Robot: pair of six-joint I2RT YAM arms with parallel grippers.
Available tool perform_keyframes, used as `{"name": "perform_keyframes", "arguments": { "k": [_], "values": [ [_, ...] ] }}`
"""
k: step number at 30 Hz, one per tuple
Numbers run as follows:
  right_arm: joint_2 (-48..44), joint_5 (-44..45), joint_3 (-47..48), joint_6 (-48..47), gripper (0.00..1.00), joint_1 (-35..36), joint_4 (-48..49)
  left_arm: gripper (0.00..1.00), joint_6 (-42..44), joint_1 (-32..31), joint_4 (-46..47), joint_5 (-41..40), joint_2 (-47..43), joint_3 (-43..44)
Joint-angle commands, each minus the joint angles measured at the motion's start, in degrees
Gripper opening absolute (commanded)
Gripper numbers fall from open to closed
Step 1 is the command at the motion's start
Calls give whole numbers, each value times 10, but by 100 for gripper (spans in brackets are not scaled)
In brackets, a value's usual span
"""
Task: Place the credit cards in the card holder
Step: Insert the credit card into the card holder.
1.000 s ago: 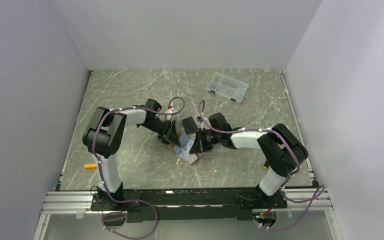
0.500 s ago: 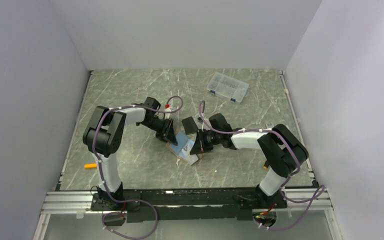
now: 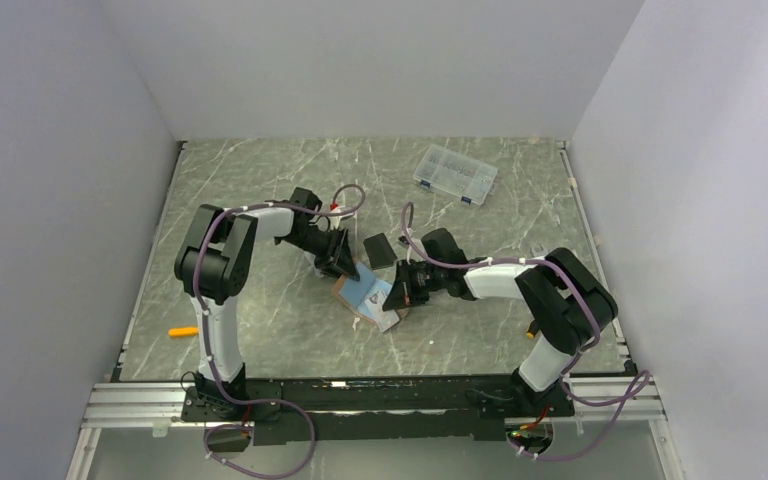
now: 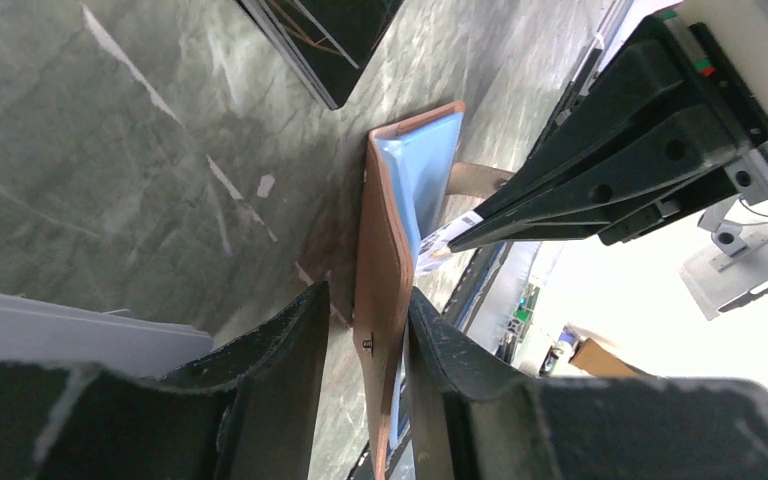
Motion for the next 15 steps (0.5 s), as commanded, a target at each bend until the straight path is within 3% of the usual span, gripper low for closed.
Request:
{"name": "perform_keyframes", "arguments": {
  "k": [1,9,15],
  "values": [
    [-3,9,-11,-16,0,-7,6,38,-6,-1,3,35,11,26],
    [-3,8,-14,-14,0,-17,5,28,49,-2,-30,-5,1,2],
    [-8,-1,-14,4,0,-30,19,10,74,-2,-40,2,-4,-11]
  ]
}}
